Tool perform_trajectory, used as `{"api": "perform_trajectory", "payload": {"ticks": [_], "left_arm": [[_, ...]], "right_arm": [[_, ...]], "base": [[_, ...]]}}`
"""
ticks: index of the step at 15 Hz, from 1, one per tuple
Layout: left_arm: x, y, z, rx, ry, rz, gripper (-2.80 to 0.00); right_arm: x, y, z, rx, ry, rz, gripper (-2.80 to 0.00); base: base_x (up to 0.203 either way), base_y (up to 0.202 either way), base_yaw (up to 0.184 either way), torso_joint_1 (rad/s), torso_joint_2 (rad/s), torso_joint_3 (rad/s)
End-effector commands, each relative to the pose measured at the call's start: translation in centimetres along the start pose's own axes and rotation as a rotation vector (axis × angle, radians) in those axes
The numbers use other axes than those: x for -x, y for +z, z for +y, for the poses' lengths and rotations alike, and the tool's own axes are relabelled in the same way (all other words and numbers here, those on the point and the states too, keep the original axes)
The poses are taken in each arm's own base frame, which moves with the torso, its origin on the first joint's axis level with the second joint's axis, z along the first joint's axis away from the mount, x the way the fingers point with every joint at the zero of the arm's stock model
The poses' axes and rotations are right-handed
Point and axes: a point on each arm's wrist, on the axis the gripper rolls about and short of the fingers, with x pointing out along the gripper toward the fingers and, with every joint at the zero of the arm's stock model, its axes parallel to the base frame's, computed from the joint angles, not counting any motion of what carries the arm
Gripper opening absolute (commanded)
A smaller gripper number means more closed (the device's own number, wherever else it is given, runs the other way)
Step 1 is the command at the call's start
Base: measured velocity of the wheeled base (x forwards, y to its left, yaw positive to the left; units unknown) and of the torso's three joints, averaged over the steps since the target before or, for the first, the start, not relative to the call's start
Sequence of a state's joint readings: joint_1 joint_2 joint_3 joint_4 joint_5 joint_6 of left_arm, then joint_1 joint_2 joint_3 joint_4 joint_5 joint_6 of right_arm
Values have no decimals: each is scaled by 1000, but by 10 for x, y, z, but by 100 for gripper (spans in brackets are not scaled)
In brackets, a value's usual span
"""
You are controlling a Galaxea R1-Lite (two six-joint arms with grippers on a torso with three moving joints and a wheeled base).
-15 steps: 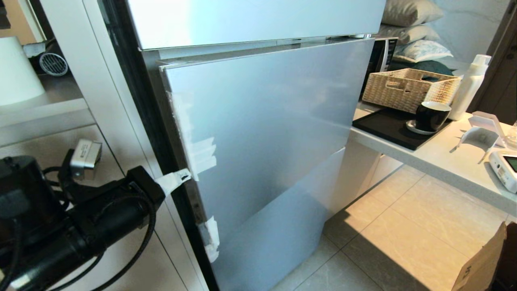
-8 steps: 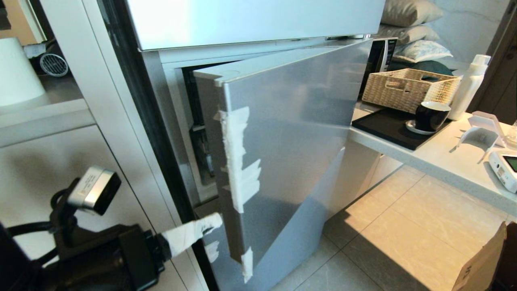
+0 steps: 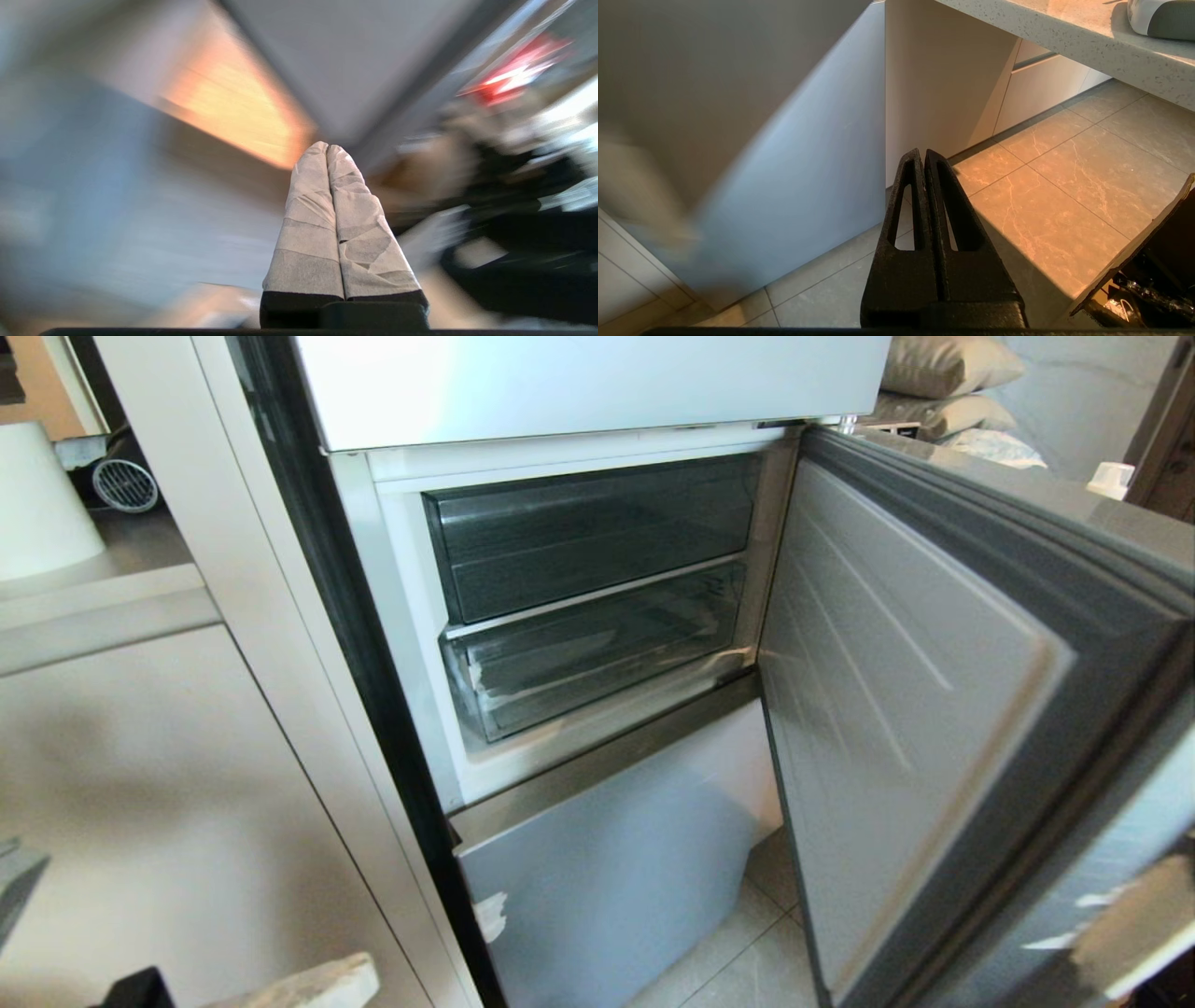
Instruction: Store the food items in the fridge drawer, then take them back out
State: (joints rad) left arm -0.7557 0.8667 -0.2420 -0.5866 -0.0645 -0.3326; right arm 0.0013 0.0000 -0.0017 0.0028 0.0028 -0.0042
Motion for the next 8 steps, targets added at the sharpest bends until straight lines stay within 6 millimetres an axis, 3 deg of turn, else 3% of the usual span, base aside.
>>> {"api": "perform_trajectory", "payload": {"ticks": [1,4,8], "left_arm": [[46,12,-5,-208,79,-130,-280],[82,15,-4,-280,356,-238,-280],[102,13,-12,-343,679,-357,-280]], "right_arm": [[0,0,0,1,1,2,-280],[0,0,0,0,1,2,-280],[0,0,0,3,1,0,-280]], "base": [[0,0,0,0,0,0],[0,0,0,0,0,0],[0,0,0,0,0,0]]}}
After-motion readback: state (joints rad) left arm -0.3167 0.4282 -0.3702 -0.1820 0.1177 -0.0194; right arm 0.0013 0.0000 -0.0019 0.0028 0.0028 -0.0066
